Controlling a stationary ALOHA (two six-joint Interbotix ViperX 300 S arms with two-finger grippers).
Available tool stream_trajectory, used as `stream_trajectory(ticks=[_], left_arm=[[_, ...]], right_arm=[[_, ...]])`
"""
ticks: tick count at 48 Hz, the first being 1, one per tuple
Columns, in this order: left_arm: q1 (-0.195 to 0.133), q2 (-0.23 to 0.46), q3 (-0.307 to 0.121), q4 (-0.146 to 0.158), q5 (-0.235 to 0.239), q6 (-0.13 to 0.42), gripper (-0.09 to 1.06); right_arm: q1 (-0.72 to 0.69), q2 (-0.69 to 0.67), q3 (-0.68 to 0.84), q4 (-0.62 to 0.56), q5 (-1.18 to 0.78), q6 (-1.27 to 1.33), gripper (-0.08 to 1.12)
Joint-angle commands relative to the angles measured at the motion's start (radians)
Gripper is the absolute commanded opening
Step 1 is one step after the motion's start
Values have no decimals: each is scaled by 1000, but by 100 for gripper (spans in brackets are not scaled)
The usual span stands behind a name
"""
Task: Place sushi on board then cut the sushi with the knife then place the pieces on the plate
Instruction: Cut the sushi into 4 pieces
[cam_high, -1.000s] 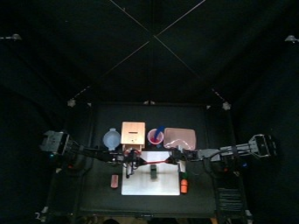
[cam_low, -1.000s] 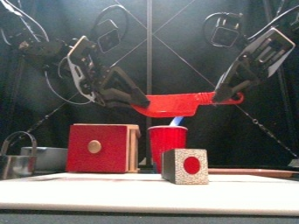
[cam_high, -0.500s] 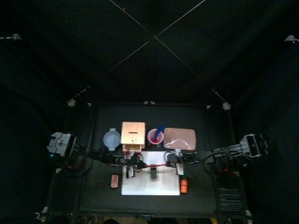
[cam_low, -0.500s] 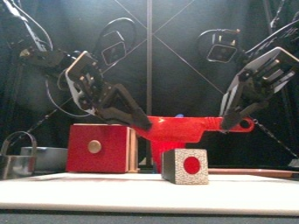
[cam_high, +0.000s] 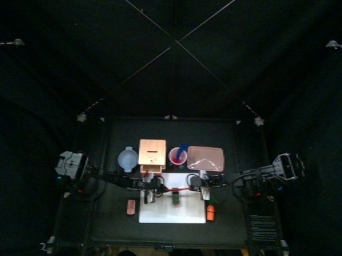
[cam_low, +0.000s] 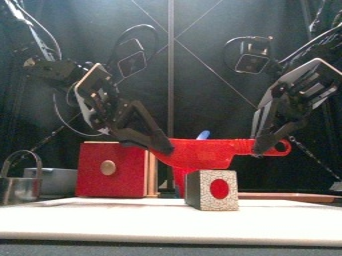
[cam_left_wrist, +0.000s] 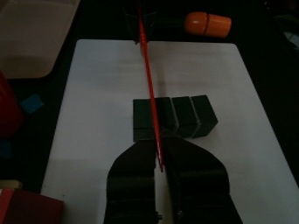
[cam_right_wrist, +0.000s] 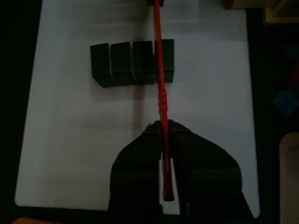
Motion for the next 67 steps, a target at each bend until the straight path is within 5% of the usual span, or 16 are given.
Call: stream_trajectory(ticks=[1, 28, 45, 57, 67], left_arm=[[-20, -9, -20, 6, 2, 2, 36], [-14, 40, -29, 3, 8, 0, 36], [-12, 83, -38, -3, 55, -2, 36], [-17, 156, -40, -12, -12, 0, 35], [-12, 110, -34, -20, -21, 61, 35]], right_arm=[[3, -11, -2, 8, 3, 2, 32], [11, -3, -8, 20, 8, 0, 32], [32, 147, -48, 25, -5, 0, 32], [26, 216, -86, 8, 2, -3, 32], [20, 193, -106, -35, 17, -3, 32]])
